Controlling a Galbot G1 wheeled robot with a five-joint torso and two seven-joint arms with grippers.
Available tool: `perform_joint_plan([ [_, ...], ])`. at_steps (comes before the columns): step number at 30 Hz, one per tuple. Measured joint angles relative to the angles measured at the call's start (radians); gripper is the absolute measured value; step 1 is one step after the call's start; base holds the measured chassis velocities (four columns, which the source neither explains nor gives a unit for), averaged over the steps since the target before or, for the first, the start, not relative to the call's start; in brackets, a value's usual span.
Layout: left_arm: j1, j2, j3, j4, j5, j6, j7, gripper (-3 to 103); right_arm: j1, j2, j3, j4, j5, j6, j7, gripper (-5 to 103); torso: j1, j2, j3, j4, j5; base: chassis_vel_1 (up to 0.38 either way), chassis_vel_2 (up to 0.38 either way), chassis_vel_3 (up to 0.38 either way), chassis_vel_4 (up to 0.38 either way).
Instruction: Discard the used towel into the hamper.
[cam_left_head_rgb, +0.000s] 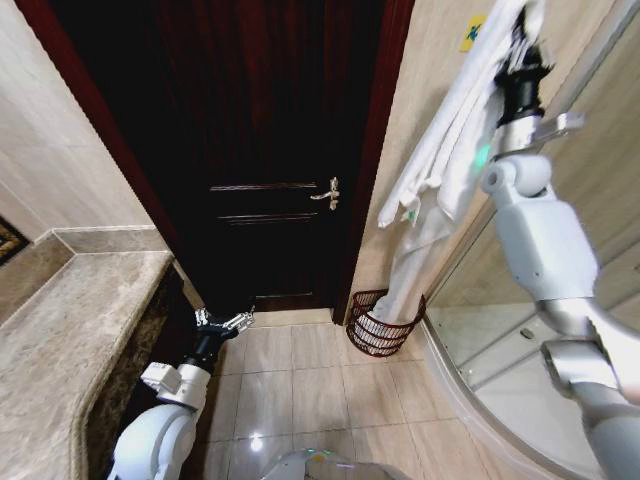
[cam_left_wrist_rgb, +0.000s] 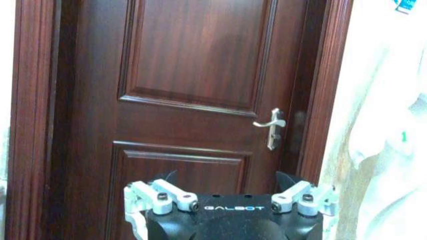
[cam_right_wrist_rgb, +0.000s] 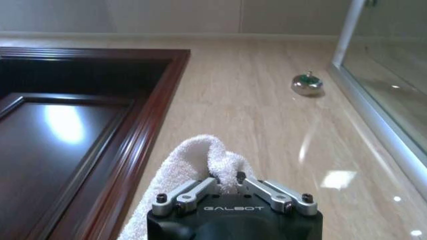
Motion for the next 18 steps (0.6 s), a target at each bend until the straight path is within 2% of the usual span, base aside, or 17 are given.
perform_joint_plan([
  [14,0.0,0.0,0.0,0.0,0.0,0.0,0.0,99,-0.12,0.03,0.041,0.025,-0.026,0.017,0.013,3,0.0,0.0,0.0,0.0001,-0.0001,0.0,0.0,0.0,0.0],
  [18,0.0,0.0,0.0,0.0,0.0,0.0,0.0,99,-0.199,0.045,0.077,0.051,-0.06,0.021,0.021,3,0.0,0.0,0.0,0.0002,-0.0001,0.0,0.0,0.0,0.0],
])
